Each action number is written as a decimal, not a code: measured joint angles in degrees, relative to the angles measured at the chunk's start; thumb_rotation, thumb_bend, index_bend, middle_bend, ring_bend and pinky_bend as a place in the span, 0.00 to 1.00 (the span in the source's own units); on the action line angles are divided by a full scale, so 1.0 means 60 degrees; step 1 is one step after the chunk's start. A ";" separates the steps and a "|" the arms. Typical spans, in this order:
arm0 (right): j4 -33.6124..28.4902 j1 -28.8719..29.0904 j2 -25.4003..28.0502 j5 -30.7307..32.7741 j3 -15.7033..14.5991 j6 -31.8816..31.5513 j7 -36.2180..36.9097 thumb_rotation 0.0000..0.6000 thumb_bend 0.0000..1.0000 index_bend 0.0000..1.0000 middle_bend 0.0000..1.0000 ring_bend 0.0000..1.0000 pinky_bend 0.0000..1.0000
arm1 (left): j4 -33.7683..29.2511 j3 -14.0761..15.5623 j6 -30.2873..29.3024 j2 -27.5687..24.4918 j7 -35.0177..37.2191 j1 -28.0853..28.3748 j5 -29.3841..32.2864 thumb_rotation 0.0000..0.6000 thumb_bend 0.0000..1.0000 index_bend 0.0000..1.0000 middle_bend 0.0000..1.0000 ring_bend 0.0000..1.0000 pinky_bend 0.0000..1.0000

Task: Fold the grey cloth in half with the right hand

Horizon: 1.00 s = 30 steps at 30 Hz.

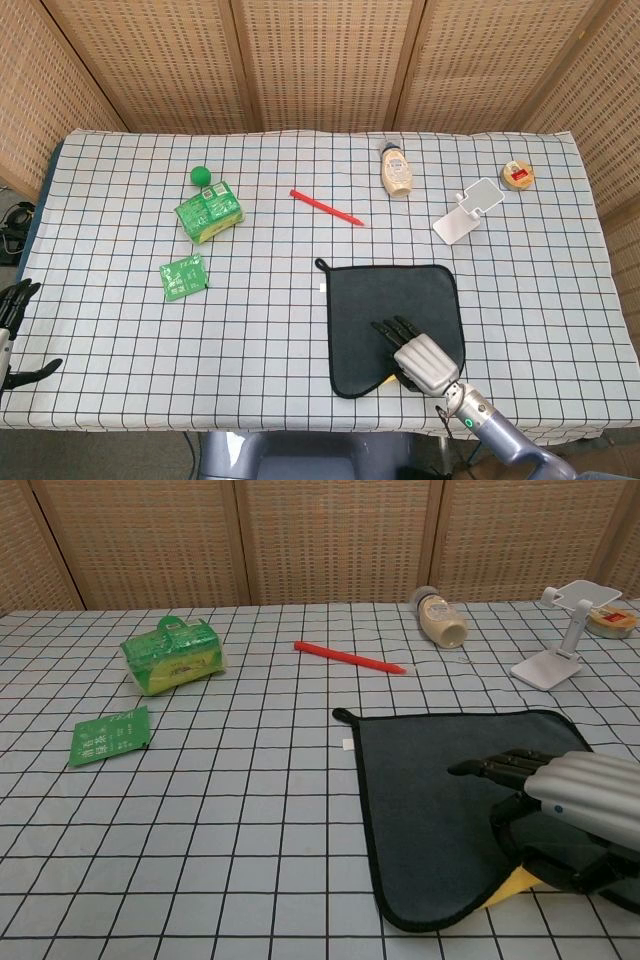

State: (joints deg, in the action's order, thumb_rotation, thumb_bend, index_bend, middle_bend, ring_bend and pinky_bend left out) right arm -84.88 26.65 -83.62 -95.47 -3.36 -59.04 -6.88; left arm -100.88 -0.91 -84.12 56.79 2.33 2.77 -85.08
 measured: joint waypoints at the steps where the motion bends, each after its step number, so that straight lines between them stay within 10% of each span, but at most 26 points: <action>1: -0.0030 0.0048 -0.0003 0.0123 0.0096 0.0064 -0.0016 1.00 0.69 0.63 0.00 0.00 0.00 | 0.0003 0.0000 0.0015 -0.0002 0.0008 0.0006 0.0009 1.00 0.00 0.00 0.00 0.00 0.00; 30: 0.1226 0.2305 -0.1329 0.4851 0.2587 0.2025 -0.2514 1.00 0.69 0.64 0.00 0.00 0.00 | 0.0318 -0.0250 0.0790 -0.0035 0.0417 0.0322 0.0874 1.00 0.00 0.00 0.00 0.00 0.00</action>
State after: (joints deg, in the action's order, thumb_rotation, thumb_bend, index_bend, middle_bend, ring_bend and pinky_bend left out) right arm -77.52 40.48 -91.59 -66.37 12.16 -46.89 -21.97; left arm -98.98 -2.41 -79.38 56.59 4.83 4.71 -79.84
